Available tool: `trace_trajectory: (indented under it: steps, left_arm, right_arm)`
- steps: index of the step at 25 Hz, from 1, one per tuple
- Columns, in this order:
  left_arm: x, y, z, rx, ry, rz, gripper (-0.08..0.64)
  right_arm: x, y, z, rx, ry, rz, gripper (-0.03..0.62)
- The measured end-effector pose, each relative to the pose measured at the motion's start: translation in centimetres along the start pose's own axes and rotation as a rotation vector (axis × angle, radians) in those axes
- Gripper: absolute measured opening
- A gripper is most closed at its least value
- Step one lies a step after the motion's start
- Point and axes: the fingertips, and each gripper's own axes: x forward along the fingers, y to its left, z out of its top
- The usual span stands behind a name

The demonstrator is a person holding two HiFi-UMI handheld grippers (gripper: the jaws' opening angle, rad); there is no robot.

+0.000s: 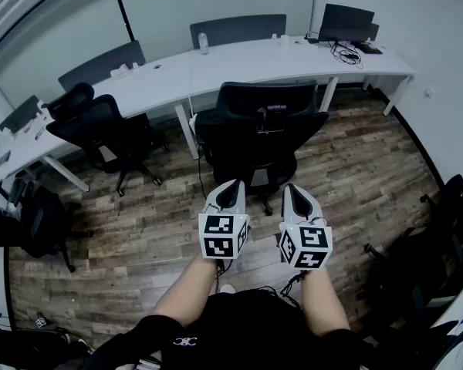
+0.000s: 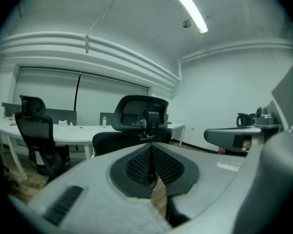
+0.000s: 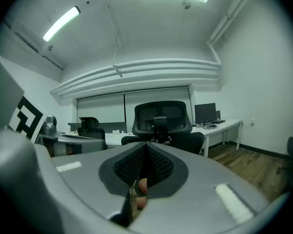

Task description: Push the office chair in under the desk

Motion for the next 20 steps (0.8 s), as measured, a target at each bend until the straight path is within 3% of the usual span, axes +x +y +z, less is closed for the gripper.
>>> trace_trajectory:
  steps: [10,20]
  left_arm:
    - [0.3,1.4,0.0,-0.023,0.010,-0.032,0.009]
    - [0.9,3.4,0.0,-0.004,0.004,-0.123,0.009]
  right_arm:
    - [1.2,1.8,-0.1,0.016,0.003,0.004,0.003]
    - [2.7,4.1,0.0,0.029,-0.017,-0.075,0.005]
